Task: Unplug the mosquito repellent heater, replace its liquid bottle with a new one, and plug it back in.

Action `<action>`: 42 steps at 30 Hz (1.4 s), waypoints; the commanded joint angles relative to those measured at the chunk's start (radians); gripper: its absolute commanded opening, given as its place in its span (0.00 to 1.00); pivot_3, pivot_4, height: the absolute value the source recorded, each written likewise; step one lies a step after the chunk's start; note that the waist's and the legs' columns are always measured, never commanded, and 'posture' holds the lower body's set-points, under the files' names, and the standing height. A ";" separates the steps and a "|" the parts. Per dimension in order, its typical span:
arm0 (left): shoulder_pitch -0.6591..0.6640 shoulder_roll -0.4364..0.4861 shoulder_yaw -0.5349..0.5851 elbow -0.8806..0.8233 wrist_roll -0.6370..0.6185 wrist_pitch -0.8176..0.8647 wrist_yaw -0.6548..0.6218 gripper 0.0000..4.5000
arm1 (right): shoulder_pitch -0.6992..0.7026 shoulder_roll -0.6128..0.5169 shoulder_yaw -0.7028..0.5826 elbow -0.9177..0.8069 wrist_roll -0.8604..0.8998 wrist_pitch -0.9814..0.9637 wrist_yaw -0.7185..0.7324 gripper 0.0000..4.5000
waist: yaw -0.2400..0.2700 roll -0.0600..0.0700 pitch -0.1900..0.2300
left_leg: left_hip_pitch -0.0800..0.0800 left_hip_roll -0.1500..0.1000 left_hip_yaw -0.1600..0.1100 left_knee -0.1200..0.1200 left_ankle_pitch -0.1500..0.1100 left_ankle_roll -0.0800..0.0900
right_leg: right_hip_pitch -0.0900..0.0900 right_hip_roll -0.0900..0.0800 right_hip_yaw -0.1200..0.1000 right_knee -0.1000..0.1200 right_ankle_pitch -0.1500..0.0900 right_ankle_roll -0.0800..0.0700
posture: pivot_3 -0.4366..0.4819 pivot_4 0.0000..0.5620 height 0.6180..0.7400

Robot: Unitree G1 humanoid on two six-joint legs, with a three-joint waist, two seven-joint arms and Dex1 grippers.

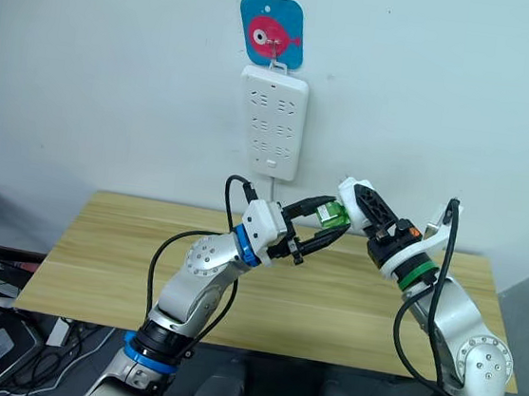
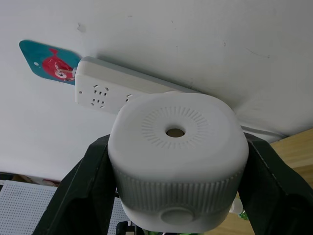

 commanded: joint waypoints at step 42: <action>-0.111 0.119 -0.074 0.171 -0.056 -0.218 -0.492 0.50 | -0.159 -0.594 0.011 0.339 0.111 0.662 0.647 0.99 | 0.003 -0.003 0.002 | -0.001 0.000 0.001 0.001 0.000 0.000 | 0.000 0.000 0.000 -0.001 0.000 0.000 | 0.78 0.38 1.00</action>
